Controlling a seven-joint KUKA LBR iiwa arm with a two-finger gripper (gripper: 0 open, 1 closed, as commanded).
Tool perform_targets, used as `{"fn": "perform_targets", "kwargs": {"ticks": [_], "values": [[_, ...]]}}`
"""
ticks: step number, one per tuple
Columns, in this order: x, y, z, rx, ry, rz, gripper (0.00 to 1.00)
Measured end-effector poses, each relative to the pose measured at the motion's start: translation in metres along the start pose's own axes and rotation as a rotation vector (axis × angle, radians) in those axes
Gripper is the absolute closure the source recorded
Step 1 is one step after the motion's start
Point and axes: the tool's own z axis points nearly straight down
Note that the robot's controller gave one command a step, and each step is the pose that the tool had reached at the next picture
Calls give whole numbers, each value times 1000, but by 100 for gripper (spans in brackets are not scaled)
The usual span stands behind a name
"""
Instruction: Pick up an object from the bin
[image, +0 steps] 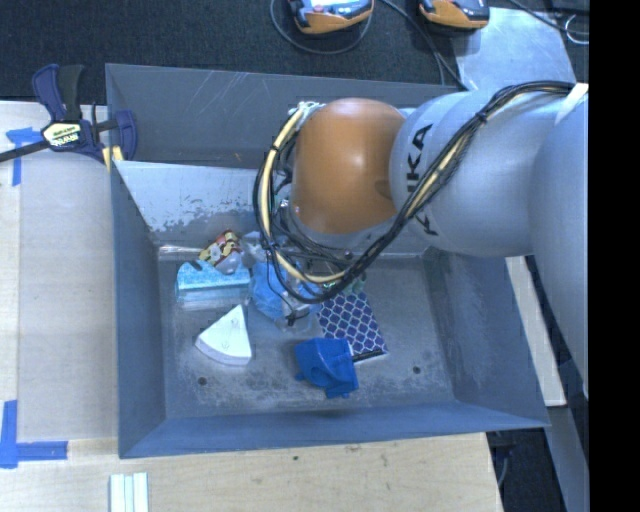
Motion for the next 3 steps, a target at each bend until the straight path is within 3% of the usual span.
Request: {"fn": "perform_targets", "kwargs": {"ticks": [1, 2, 3], "values": [[0, 0, 0, 0, 0, 0, 0], [-18, -8, 51, 3, -9, -325, 0], [-44, -1, 67, 2, -21, -277, 100]]}}
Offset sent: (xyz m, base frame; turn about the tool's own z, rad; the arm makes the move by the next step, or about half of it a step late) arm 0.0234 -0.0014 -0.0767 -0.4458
